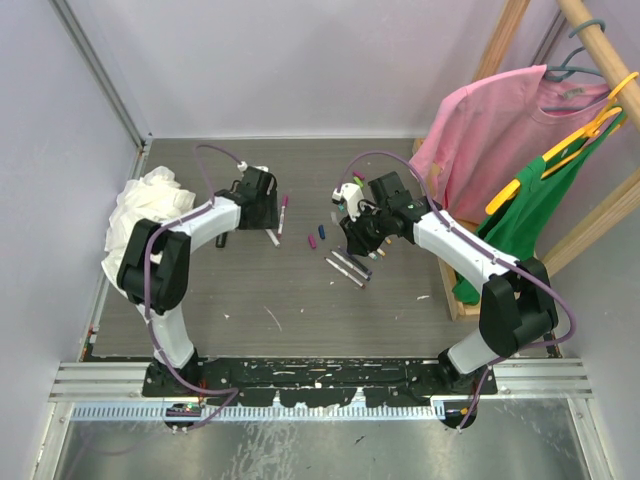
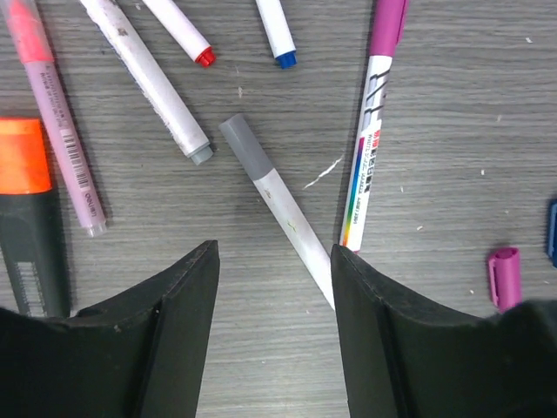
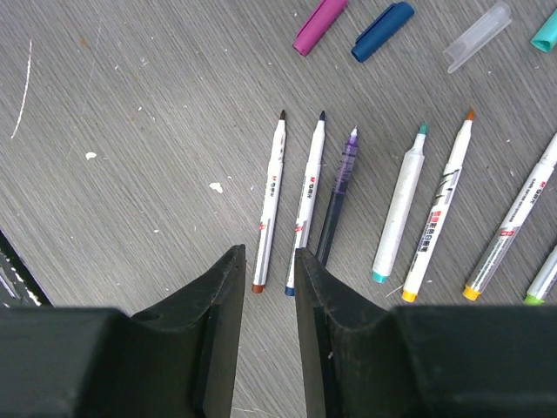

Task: Open the pen caps
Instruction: Pick up the pen from the center of the board, then open the pen cap from the pen, then place the pen at the center of the board.

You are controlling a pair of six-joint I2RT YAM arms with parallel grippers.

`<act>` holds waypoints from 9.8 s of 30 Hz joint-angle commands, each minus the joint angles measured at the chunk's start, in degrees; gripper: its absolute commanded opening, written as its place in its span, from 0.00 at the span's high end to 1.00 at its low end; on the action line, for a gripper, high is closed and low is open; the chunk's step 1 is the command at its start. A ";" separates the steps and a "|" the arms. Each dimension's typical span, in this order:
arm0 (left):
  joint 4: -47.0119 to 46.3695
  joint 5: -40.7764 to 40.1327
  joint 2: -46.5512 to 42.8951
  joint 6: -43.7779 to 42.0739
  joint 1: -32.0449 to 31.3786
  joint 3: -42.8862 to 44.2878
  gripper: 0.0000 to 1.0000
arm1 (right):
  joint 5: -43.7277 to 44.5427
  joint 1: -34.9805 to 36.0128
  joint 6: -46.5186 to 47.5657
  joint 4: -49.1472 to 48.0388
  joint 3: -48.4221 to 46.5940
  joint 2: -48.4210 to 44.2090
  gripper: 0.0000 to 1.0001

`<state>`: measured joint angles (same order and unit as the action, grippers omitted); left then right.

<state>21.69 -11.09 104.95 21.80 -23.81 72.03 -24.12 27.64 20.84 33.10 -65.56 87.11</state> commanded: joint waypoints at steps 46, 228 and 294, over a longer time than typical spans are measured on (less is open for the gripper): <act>-10.52 5.79 -15.90 5.62 1.84 -15.98 1.00 | -10.15 -0.34 -0.87 -0.57 0.12 -1.91 0.65; -57.83 26.36 -36.54 35.55 7.51 -40.13 1.00 | -17.05 3.35 -7.01 -11.33 7.94 -0.50 0.98; -37.61 14.48 -5.97 40.86 -6.77 -29.34 0.95 | 11.38 13.28 -3.17 -1.02 -0.69 15.48 0.67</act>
<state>-15.99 4.71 97.78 62.57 -30.33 41.12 -12.25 40.56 17.67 31.57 -64.12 102.80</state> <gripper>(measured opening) 0.067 0.321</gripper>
